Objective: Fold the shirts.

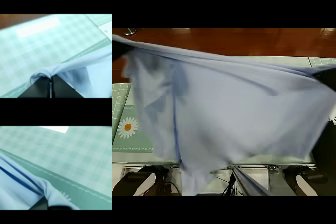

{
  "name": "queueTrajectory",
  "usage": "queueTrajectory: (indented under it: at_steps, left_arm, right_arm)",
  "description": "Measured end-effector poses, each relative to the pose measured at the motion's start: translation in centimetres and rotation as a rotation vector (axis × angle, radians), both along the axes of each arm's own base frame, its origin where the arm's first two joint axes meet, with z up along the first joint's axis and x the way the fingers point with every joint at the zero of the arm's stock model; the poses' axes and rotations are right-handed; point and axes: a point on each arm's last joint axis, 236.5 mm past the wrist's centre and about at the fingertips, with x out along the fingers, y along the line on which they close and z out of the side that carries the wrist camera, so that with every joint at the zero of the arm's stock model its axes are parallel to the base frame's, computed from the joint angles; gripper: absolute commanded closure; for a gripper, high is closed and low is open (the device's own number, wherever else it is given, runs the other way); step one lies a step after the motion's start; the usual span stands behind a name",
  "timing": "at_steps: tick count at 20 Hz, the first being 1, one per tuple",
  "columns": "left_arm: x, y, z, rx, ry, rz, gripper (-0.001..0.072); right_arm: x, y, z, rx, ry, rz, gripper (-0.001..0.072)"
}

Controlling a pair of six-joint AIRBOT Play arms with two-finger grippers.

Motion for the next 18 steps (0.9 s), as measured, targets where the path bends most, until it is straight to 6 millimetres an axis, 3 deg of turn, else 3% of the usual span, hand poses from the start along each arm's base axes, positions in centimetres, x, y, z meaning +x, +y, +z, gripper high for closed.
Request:
queueTrajectory:
  at_steps: [5,10,11,12,13,16,18]
  left_arm:
    - [11.0,-1.7,-10.5,-0.029,0.206,0.028,0.0685]
    - [17.6,-3.6,-19.7,-0.060,0.330,0.082,0.0678]
    - [18.3,-3.9,-20.8,-0.081,0.353,0.096,0.0508]
    - [18.9,-4.2,-21.7,-0.097,0.372,0.104,-0.0002]
    - [19.2,-4.5,-22.5,-0.114,0.394,0.108,0.0005]
    - [18.7,-4.2,-24.3,-0.119,0.472,0.105,0.0005]
    - [17.5,-1.9,-25.5,-0.089,0.552,0.110,0.0006]
  right_arm:
    - [10.4,-1.3,-11.1,-0.021,0.215,-0.117,0.0691]
    - [19.3,-0.6,-19.5,0.210,0.356,-0.238,0.0686]
    - [20.7,-0.5,-20.8,0.280,0.383,-0.267,0.0501]
    - [21.9,-0.4,-21.7,0.343,0.402,-0.292,0.0125]
    - [23.0,-0.5,-22.7,0.402,0.419,-0.318,0.0089]
    - [24.9,-1.7,-23.2,0.552,0.446,-0.362,0.0090]
    - [25.2,-3.9,-22.4,0.617,0.456,-0.374,0.0092]
